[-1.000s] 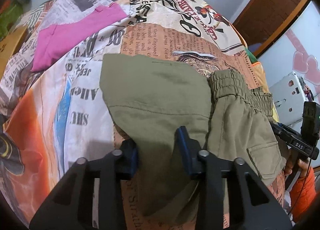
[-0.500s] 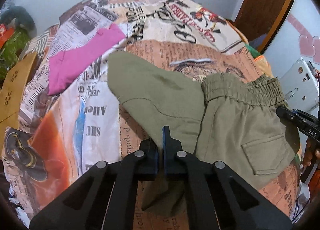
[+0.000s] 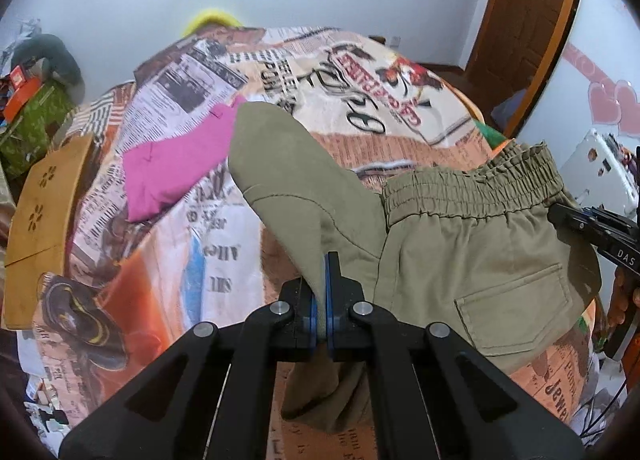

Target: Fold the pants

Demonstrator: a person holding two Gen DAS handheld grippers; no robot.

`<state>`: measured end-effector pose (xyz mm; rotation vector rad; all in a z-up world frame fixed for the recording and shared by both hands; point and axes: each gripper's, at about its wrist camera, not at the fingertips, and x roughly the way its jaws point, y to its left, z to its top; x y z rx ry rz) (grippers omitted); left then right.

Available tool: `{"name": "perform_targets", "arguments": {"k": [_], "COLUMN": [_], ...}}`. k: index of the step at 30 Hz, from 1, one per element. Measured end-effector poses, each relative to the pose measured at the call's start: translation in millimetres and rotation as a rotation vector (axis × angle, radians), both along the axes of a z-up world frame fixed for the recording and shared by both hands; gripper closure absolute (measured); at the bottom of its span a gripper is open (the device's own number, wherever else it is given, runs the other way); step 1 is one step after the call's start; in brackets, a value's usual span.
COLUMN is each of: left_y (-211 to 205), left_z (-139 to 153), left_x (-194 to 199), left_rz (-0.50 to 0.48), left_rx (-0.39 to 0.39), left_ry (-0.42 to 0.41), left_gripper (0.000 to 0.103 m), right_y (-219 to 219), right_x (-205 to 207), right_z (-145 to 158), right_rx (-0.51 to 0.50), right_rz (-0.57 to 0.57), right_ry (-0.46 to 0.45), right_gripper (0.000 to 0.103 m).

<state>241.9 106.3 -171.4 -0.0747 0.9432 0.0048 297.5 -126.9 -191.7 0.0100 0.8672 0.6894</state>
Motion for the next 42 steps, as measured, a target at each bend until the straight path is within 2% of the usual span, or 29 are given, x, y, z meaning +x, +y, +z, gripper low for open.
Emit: {"name": "perform_targets", "arguments": {"k": [9, 15, 20, 28, 33, 38, 42], "left_y": [39.3, 85.1, 118.4, 179.6, 217.9, 244.0, 260.8], "left_z": [36.3, 41.8, 37.9, 22.0, 2.7, -24.5, -61.6], "left_x": [4.2, 20.3, 41.8, 80.0, 102.4, 125.3, 140.9], "left_rz": [0.075, 0.153, 0.206, 0.308, 0.362, 0.377, 0.398], "left_rx": [0.045, 0.028, 0.052, 0.063, 0.033, 0.045, 0.038], "left_ry": [-0.095, -0.127, -0.139, -0.157, -0.152, -0.120, -0.047], "left_gripper": [0.100, 0.100, 0.100, 0.100, 0.100, 0.100, 0.100], "right_y": [44.9, 85.5, 123.9, 189.3, 226.7, 259.6, 278.4], "right_x": [21.9, 46.3, 74.0, 111.9, 133.7, 152.5, 160.7], "right_z": [36.7, 44.2, 43.3, 44.8, 36.2, 11.0, -20.8], "right_rx": [0.012, 0.027, 0.024, 0.036, 0.032, -0.003, -0.017], "right_rz": [0.070, 0.111, 0.139, 0.186, 0.202, 0.198, 0.161], "right_ry": [-0.092, -0.120, -0.126, -0.143, -0.153, -0.143, -0.094], "right_gripper": [0.094, 0.094, 0.094, 0.094, 0.094, 0.094, 0.094]}}
